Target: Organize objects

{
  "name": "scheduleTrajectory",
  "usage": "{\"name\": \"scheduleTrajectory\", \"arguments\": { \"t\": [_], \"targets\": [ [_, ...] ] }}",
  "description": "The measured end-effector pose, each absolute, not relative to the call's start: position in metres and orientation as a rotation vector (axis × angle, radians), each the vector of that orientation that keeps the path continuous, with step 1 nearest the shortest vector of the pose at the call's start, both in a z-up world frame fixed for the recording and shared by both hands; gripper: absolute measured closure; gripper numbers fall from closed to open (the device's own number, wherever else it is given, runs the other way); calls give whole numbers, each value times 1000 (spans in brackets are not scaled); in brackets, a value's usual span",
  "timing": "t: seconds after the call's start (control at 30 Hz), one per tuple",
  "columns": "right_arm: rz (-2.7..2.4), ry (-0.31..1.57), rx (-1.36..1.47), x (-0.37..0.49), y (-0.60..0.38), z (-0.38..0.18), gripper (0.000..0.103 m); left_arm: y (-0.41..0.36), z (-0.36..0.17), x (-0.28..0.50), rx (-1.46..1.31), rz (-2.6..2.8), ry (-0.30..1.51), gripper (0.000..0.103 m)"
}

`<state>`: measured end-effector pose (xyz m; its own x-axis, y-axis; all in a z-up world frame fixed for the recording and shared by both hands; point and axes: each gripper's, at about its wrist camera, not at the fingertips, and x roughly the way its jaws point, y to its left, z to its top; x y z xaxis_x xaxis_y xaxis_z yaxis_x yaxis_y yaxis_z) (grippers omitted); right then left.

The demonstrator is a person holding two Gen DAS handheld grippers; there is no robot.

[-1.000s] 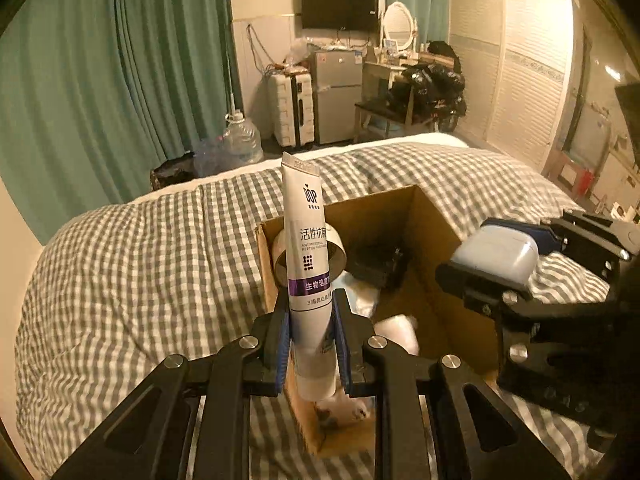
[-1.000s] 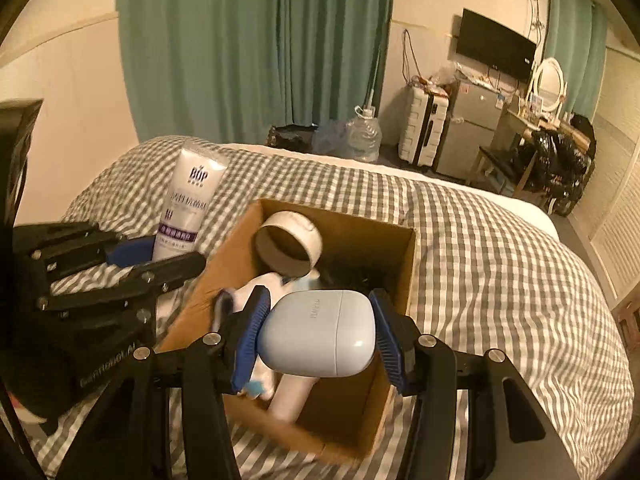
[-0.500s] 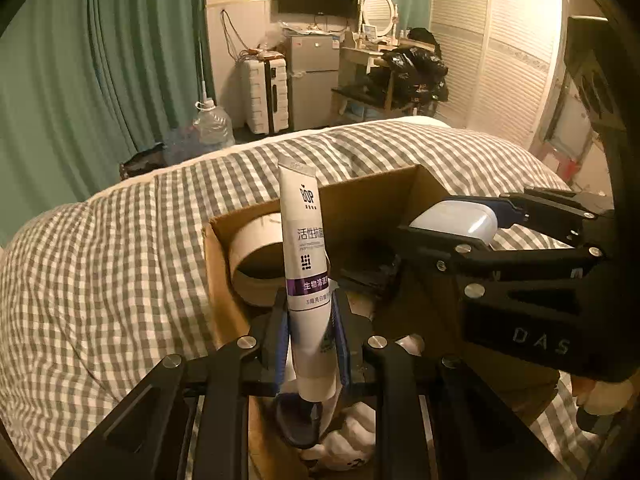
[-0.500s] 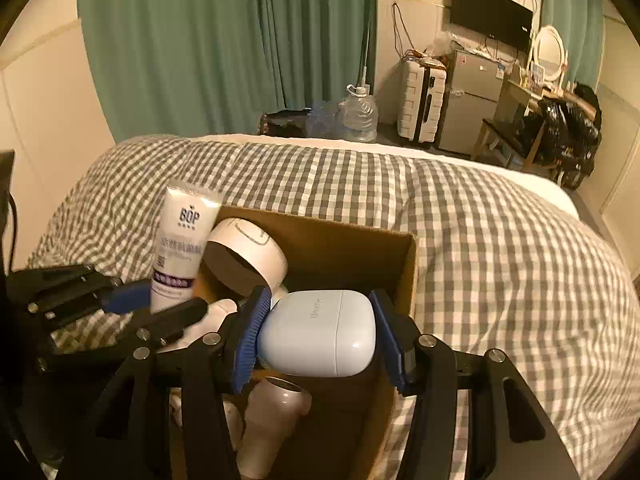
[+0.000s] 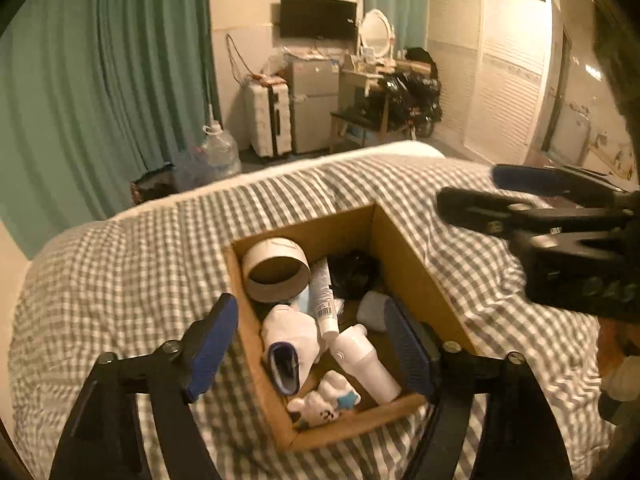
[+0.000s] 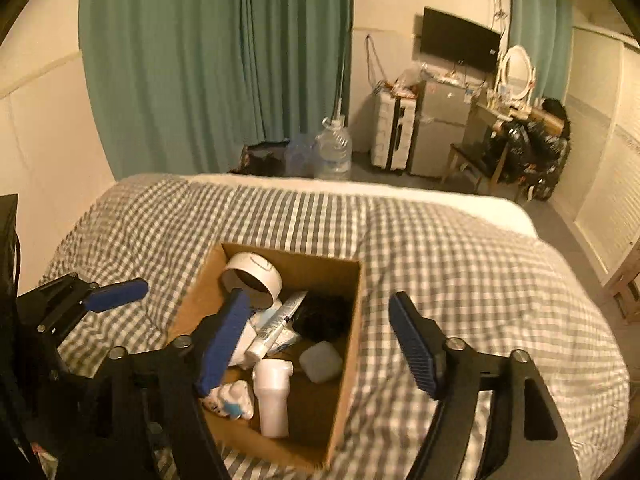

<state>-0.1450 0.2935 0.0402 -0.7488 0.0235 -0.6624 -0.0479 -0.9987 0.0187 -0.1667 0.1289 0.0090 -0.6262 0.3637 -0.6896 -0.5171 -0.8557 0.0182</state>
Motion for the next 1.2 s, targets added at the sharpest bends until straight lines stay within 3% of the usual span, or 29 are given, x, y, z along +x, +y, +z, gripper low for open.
{"name": "scheduleTrajectory", "arguments": {
  "t": [0.43, 0.8, 1.2],
  "targets": [
    [2911, -46, -789, -45, 275, 138, 8, 66, 103, -98, -767, 2633, 157, 4],
    [2875, -118, -684, -14, 263, 117, 2, 52, 91, -70, -672, 2775, 79, 0],
    [2829, -51, -697, -4, 272, 57, 1, 64, 49, -44, -579, 2879, 175, 0]
  ]
}}
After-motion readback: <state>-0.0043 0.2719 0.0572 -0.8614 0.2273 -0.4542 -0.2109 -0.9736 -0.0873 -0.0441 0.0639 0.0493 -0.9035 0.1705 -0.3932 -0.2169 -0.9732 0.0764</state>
